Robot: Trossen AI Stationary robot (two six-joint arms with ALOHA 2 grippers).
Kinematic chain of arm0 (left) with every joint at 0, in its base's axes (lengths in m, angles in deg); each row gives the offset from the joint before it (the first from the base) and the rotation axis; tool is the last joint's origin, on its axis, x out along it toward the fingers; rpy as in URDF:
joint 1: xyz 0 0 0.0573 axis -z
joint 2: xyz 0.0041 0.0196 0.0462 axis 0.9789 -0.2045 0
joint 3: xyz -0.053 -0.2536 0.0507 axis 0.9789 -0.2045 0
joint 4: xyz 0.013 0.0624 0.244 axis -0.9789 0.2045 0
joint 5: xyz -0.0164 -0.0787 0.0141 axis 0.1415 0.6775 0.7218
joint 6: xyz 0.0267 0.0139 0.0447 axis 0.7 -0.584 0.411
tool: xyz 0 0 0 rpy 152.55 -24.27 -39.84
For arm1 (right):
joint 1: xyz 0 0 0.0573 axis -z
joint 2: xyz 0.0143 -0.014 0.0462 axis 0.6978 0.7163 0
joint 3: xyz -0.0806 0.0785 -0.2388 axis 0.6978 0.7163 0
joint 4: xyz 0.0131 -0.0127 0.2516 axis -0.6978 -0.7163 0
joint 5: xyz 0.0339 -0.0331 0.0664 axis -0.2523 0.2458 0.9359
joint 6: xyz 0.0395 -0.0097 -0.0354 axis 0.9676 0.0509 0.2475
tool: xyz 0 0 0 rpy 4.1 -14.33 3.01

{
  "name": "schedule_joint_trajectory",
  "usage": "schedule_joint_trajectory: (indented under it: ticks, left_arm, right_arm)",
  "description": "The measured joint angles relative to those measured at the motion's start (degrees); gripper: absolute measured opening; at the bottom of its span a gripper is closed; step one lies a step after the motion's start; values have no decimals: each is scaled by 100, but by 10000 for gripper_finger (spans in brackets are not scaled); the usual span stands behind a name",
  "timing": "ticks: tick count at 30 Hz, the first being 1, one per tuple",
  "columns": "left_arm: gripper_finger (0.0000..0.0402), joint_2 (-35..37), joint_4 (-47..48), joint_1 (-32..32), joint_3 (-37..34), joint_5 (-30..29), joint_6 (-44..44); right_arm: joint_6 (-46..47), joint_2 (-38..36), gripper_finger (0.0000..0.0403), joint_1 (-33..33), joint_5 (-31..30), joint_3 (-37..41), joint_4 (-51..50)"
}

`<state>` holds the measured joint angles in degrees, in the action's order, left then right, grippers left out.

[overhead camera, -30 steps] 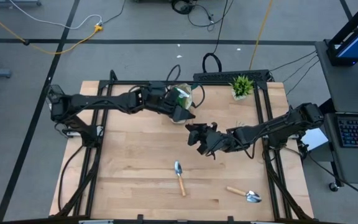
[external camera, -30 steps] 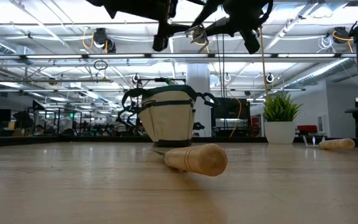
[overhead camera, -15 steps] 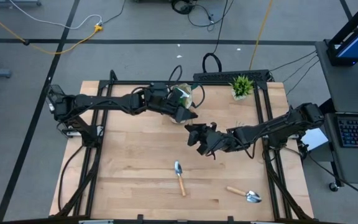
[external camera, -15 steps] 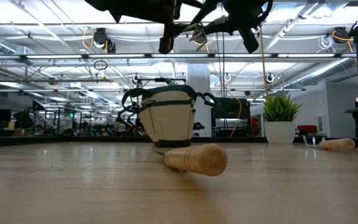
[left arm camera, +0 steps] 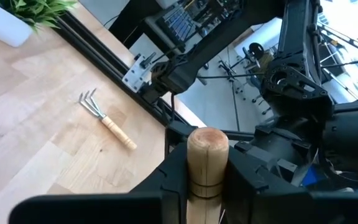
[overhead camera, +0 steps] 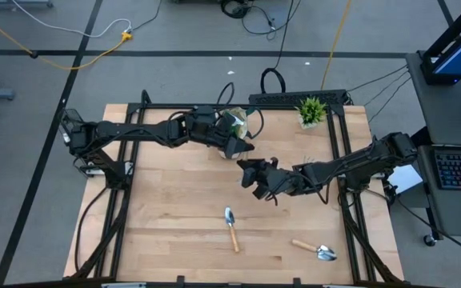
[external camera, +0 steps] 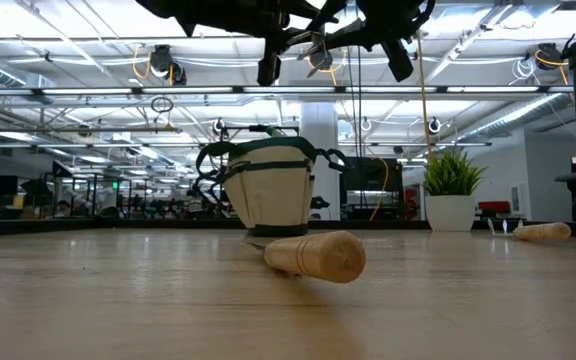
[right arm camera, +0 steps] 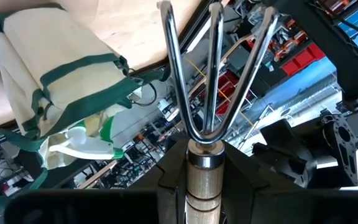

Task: Pick & Place Garden tools in Gardening bag
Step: Put the bottom brown hand rake into the gardening bag

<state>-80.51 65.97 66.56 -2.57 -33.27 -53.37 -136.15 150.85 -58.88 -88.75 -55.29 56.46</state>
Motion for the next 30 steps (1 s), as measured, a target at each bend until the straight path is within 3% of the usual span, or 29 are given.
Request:
schedule_joint_trajectory:
  ticks: [3,9,14,22,30]
  left_arm:
    - [62,0,6,0,0,20,55]
    - [62,15,-24,4,15,136,86]
    - [62,32,117,4,15,388,84]
    - [62,54,662,-11,15,360,100]
    - [62,132,1187,-277,9,-16,311]
  right_arm:
    - [316,4,71,1,106,3,78]
    - [1772,-19,166,0,296,9,310]
    - [2410,-24,209,0,286,9,482]
    - [2840,-24,223,-6,61,9,480]
    - [3262,-31,215,-7,-702,17,507]
